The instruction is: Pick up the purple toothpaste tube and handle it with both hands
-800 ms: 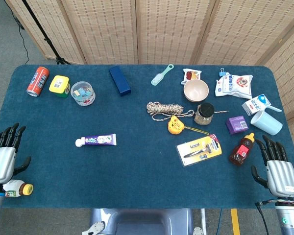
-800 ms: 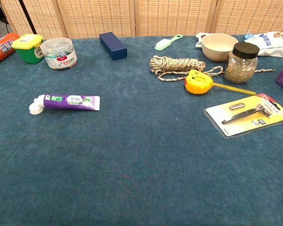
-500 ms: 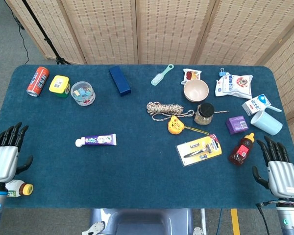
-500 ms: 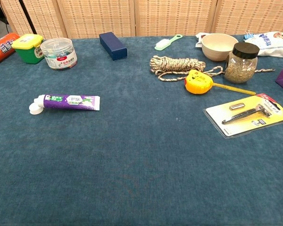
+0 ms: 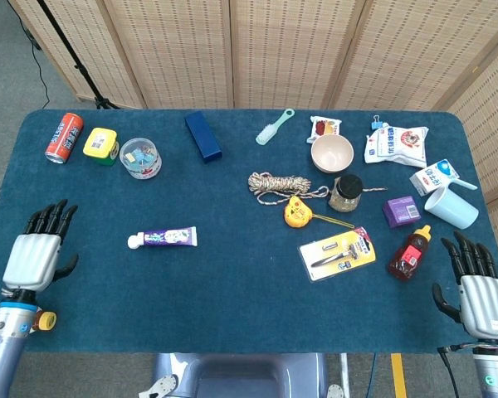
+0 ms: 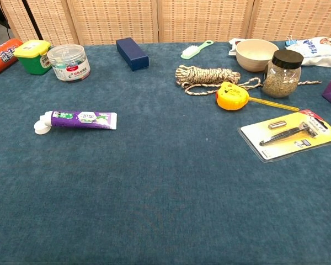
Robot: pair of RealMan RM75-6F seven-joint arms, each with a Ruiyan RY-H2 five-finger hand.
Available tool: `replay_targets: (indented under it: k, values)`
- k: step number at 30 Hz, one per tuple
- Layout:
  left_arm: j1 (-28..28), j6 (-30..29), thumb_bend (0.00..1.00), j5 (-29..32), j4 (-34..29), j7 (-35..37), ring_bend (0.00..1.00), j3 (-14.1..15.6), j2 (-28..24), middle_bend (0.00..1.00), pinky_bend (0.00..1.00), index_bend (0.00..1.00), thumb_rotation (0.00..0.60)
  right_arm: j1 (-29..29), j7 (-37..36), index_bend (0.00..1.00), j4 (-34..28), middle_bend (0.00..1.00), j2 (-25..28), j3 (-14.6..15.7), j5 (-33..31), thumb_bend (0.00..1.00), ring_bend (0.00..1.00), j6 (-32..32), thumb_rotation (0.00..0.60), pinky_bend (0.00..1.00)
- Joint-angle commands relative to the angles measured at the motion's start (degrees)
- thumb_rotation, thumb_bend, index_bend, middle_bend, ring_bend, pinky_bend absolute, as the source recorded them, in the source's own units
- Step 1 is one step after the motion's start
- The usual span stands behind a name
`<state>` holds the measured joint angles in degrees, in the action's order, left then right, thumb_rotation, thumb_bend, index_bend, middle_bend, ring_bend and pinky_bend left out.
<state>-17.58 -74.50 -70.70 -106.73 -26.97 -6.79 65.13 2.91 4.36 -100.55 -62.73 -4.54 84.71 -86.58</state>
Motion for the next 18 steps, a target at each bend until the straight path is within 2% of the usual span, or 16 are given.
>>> replay_targets:
  k: [1, 6, 18]
  values:
    - [-4.0, 5.8, 0.31, 5.0, 2.0, -3.7, 0.00, -1.0, 2.3, 0.00, 0.09, 0.00, 0.600, -0.2, 0.2, 0.06, -0.3, 0.00, 0.2, 0.0, -0.2, 0.46, 0.00, -0.2, 0.600, 0.00]
    - [-8.2, 10.1, 0.31, 11.7, 3.4, -9.3, 0.00, -1.6, 5.4, 0.00, 0.08, 0.00, 0.600, -0.5, 0.8, 0.06, -0.9, 0.00, 0.8, -0.3, -0.8, 0.46, 0.00, -0.6, 0.600, 0.00]
    - [-13.5, 9.5, 0.31, 15.9, 10.4, -16.6, 0.00, -1.6, 15.7, 0.00, 0.05, 0.00, 0.600, -0.7, 0.7, 0.06, -1.1, 0.00, 1.7, -0.5, -1.2, 0.46, 0.00, -0.7, 0.600, 0.00]
